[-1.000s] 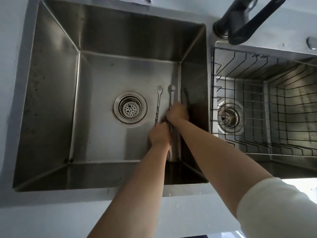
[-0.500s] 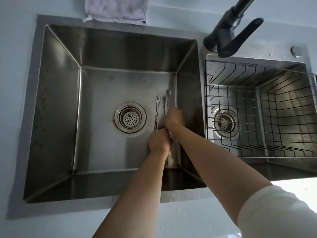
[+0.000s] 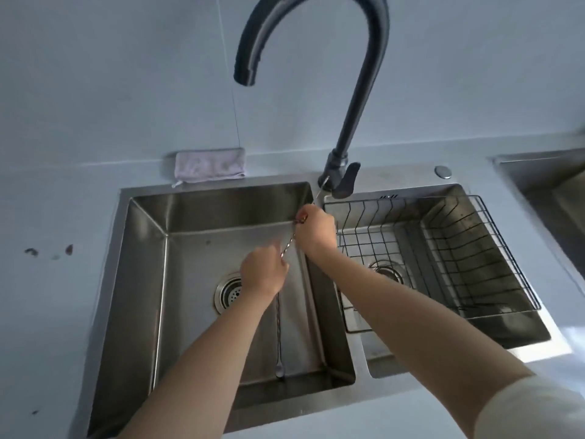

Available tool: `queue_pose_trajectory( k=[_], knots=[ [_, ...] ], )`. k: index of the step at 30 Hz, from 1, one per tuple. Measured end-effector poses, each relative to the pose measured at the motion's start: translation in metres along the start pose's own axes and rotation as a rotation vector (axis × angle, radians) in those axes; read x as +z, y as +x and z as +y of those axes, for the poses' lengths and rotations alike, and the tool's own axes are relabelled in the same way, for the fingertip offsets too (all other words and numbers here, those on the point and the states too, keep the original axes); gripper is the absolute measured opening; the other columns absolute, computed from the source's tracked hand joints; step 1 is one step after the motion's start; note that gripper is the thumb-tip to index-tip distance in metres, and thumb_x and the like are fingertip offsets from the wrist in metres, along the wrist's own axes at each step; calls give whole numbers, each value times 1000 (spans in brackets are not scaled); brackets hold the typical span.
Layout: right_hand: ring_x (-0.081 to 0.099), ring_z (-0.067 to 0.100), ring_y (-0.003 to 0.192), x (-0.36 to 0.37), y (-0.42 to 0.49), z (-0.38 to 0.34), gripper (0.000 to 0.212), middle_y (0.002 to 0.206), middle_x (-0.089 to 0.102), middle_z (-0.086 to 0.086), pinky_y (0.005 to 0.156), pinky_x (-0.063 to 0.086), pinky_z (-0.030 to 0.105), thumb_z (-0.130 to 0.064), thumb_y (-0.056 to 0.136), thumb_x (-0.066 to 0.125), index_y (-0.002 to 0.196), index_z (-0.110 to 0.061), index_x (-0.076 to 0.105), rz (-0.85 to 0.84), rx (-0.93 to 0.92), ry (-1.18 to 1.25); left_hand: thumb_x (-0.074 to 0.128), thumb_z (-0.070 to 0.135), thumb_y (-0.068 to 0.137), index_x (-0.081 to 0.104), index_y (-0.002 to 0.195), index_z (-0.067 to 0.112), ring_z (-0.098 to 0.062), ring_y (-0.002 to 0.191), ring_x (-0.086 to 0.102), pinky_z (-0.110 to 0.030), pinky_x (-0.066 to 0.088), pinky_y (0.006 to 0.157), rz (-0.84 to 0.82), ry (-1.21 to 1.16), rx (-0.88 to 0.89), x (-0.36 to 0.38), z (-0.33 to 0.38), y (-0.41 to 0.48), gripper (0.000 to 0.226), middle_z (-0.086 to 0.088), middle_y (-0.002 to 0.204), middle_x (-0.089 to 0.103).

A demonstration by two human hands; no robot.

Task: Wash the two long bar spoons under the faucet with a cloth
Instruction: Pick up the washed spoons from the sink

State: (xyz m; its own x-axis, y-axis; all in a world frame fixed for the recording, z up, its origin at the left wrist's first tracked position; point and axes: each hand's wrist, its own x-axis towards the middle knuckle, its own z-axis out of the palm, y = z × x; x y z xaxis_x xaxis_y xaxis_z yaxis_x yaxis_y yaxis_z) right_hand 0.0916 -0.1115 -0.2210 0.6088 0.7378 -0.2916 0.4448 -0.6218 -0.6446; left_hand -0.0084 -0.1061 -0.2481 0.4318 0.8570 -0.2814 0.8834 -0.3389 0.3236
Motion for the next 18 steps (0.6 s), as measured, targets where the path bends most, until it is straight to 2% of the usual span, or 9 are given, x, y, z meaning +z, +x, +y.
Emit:
queue_pose_trajectory(
  k=[3,6,9,11,14,16,18],
  knots=[
    [62,27,98,-38,-4,12,31,104,68,15,76,47,25,0,83,44,102,-5,69,53,0,56,44,13,91,60,103,7,-37,102,60,-39,50,79,9,76,122,-14,27,-6,21,-17,105,67],
    [63,28,85,-75,-7,34,24,93,69,16,69,49,29,-3,85,45,92,2,67,82,-35,46,43,10,91,61,101,4,-37,102,60,-40,48,80,15,49,141,-16,58,-14,21,-19,104,67],
    [55,13,63,-109,-11,58,26,95,68,13,58,46,20,-7,90,46,111,-3,61,-4,-150,18,44,1,88,63,85,2,-36,88,61,-36,40,65,46,-110,63,-9,83,-22,19,-20,87,67],
    [58,18,72,-125,-14,71,41,100,65,14,67,50,25,-6,91,46,132,-11,46,-109,-297,-83,46,-2,87,65,83,0,-33,84,62,-34,40,64,47,-195,11,-2,97,-30,19,-18,85,68],
    [60,29,94,-137,-13,89,57,117,57,15,81,51,35,-7,90,48,143,-21,31,-160,-557,-272,51,1,87,69,91,-2,-33,90,65,-33,48,75,87,-288,-56,5,115,-42,19,-19,93,72],
    [60,30,100,-139,-9,98,57,123,54,16,79,52,37,-8,89,53,142,-20,36,-143,-734,-312,53,0,86,70,88,-4,-34,86,67,-36,51,77,129,-315,-85,8,124,-51,17,-21,88,73],
    [61,32,97,-141,-6,103,58,117,56,19,68,57,40,-2,81,60,136,-16,47,-148,-909,-370,53,-1,86,69,84,-5,-34,80,68,-39,52,75,149,-300,-87,12,133,-61,17,-20,81,73]
  ],
)
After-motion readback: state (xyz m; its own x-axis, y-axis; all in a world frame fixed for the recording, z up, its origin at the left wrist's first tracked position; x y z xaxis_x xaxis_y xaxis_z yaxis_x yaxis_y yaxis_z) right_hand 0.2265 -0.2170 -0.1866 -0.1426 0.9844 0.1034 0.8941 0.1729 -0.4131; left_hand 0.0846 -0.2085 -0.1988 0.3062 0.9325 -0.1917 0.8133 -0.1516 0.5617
